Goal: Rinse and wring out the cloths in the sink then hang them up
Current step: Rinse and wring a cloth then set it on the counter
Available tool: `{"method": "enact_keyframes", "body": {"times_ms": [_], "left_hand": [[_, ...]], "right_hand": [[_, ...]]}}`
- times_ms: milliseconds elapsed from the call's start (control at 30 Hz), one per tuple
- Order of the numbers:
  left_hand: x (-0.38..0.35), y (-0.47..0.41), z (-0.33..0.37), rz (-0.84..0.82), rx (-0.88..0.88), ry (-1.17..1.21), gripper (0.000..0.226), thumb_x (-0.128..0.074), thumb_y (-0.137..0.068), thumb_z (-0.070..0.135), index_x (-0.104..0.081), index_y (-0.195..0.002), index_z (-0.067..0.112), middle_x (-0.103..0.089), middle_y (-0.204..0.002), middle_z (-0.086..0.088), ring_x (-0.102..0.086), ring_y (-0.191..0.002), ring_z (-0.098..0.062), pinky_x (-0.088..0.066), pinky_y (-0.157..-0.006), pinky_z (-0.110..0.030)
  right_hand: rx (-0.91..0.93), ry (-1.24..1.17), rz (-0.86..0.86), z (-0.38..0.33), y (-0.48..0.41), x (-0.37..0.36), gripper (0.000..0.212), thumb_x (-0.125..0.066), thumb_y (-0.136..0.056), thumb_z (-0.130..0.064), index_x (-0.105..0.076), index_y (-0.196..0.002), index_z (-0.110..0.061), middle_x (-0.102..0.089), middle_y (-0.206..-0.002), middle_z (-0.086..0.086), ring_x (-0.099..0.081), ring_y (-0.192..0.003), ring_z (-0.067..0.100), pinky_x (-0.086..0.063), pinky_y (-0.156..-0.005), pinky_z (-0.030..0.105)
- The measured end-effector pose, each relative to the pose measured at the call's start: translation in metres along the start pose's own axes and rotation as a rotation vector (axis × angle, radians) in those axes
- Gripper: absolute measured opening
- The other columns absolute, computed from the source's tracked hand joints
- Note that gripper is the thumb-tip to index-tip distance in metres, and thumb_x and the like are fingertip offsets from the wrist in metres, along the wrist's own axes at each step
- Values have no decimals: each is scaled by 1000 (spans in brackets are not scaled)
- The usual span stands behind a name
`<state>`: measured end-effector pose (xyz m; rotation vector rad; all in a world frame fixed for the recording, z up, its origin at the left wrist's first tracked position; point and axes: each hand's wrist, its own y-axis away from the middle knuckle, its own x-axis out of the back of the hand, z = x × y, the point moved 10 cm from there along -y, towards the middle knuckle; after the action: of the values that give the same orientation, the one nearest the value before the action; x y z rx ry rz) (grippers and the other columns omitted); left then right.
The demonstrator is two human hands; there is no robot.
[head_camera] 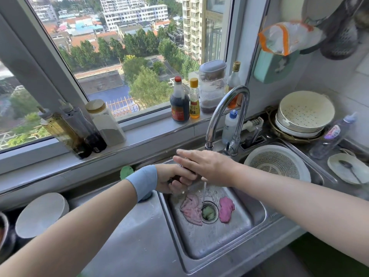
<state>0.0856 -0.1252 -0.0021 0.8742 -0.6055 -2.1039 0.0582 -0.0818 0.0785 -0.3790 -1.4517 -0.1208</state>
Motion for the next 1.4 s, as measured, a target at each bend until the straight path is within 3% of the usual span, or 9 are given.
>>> {"method": "enact_keyframes", "body": {"times_ms": [100, 167, 267, 467, 733, 900, 1033, 1233, 1400], "left_hand": [[-26, 4, -1, -150, 62, -16, 34, -83, -70, 26, -51, -81, 17, -36, -53, 7, -32, -35, -2, -18, -34, -13], [-29, 3, 1, -121, 101, -56, 28, -74, -78, 27, -48, -80, 19, -33, -50, 9, -28, -34, -2, -15, -34, -14], [-22, 3, 7, -11, 136, -209, 23, -56, -92, 23, -57, -69, 21, -31, -47, 10, -26, -34, -3, -12, -36, -16], [-8, 2, 20, 187, 140, -297, 9, -53, -95, 16, -57, -87, 16, -31, -44, 9, -23, -33, -6, -14, -36, -14], [32, -13, 30, 630, -19, -479, 10, -57, -84, 10, -52, -75, 12, -40, -41, 2, -29, -34, -14, -25, -45, -16], [39, -23, 42, 780, 47, -1211, 18, -54, -91, 25, -66, -101, 17, -65, -95, -9, -53, -79, -25, -41, -69, -29], [43, -27, 40, 804, 109, -1418, 26, -48, -92, 22, -67, -108, 15, -68, -109, -7, -59, -87, -30, -42, -72, -31], [46, -18, 46, 818, -100, -1202, 31, -64, -79, 35, -62, -105, 19, -69, -103, -5, -63, -94, -27, -52, -79, -33], [53, -2, 40, 614, -267, -720, 73, -78, -78, 12, -41, -139, 27, -58, -125, -9, -61, -112, -28, -51, -97, -40]], "right_hand": [[26, 158, 131, -11, -7, 18, 67, -50, -95, -23, -22, -156, -26, -60, -101, 9, -63, -77, 27, -53, -54, 41], [17, 249, 134, -9, -12, 29, 53, -47, -94, -26, -45, -147, -22, -60, -80, 4, -62, -59, 24, -46, -41, 34], [32, 288, 114, -9, -19, 40, 14, -62, -78, -14, -66, -92, -12, -61, -58, 3, -63, -45, 26, -43, -37, 27], [-132, 317, -406, 17, -33, 11, 18, -52, -91, -29, -58, -104, -18, -70, -91, 3, -70, -79, 30, -39, -50, 31], [-257, 238, -629, 29, -36, -20, 15, -56, -85, -26, -66, -96, -24, -52, -73, -6, -56, -69, 28, -48, -56, 32], [-360, 132, -714, 28, -29, -46, 14, -55, -82, -17, -64, -93, -19, -64, -88, 4, -60, -76, 30, -49, -62, 34], [-358, 64, -739, 26, -26, -66, 15, -55, -82, -15, -49, -68, -19, -67, -87, 8, -60, -74, 30, -49, -63, 32], [-476, -42, -617, 36, -18, -63, 4, -57, -80, -16, -55, -78, -18, -50, -67, -1, -56, -69, 28, -44, -56, 30], [-673, -523, -515, 45, 13, -71, 55, -58, -83, -44, -31, -121, -16, -62, -98, 6, -61, -84, 27, -50, -67, 39]]}}
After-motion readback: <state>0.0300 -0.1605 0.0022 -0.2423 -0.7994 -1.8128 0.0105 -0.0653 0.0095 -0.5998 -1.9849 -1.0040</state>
